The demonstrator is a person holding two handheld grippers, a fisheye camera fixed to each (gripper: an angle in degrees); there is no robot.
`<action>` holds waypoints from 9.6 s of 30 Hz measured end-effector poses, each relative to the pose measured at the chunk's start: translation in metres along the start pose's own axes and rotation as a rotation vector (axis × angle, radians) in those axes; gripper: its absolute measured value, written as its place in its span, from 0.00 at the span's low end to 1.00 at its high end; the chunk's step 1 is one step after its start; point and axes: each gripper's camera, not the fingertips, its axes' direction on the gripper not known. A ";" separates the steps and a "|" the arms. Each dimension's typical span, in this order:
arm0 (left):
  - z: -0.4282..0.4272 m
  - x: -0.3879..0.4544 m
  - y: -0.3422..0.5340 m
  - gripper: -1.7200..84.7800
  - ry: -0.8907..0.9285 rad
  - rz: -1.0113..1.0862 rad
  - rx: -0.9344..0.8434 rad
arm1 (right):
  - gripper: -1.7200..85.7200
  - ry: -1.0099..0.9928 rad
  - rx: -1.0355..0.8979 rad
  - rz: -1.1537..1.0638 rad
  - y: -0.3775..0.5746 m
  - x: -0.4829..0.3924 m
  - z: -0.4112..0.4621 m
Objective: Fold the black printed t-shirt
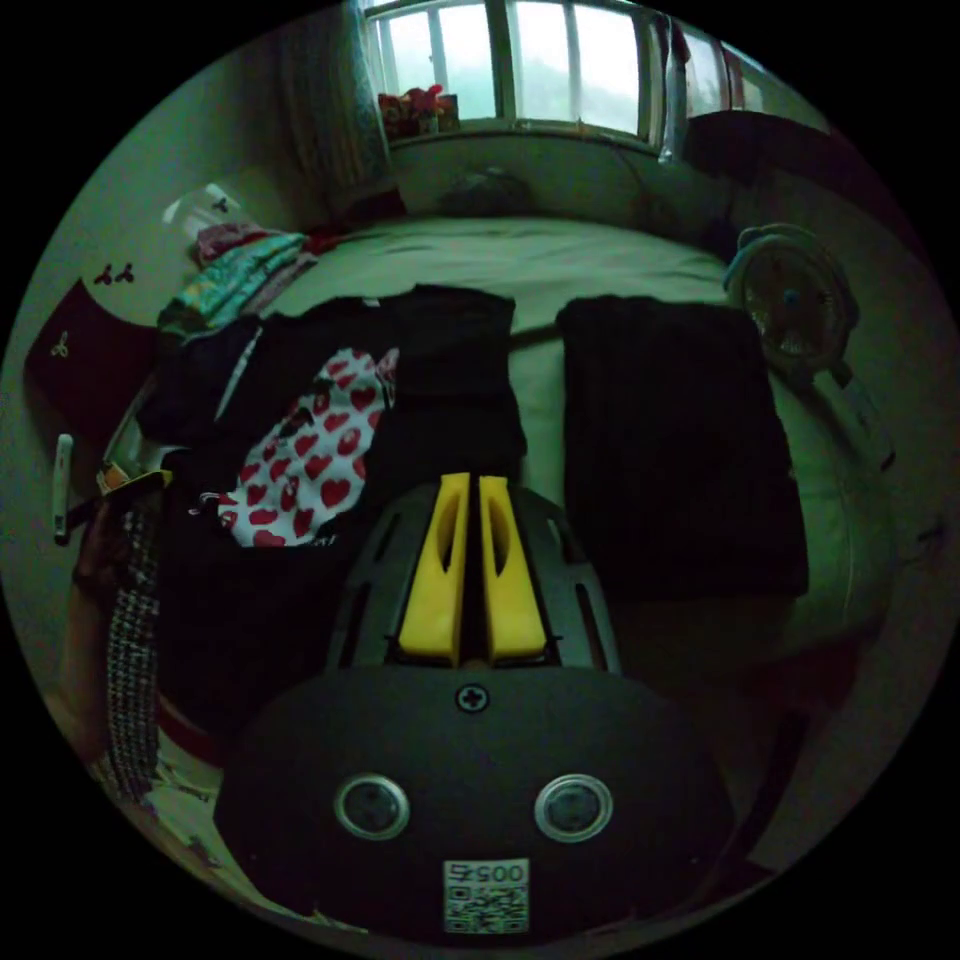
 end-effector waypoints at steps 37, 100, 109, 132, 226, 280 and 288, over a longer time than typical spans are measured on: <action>0.048 -0.001 0.048 0.03 -0.064 0.053 -0.236 | 0.07 0.033 -0.091 0.083 0.118 0.011 0.028; -0.354 -0.099 0.254 0.06 0.005 0.026 -0.004 | 0.01 -0.037 0.035 0.058 0.272 0.001 -0.232; -0.497 -0.137 0.310 0.06 0.055 0.002 0.084 | 0.01 0.012 0.093 0.040 0.332 -0.007 -0.348; -0.714 -0.171 0.387 0.06 0.147 -0.004 0.289 | 0.00 0.053 0.224 0.106 0.417 -0.032 -0.528; 0.031 0.076 -0.277 0.02 -0.020 0.139 -0.078 | 0.09 -0.003 -0.115 -0.164 -0.266 -0.152 0.086; 0.131 0.362 -0.354 0.01 -0.139 0.243 -0.068 | 0.09 0.046 -0.107 -0.156 -0.331 -0.142 0.132; 0.100 0.512 -0.242 0.01 0.003 0.538 -0.127 | 0.08 0.089 -0.163 -0.145 -0.236 -0.072 0.047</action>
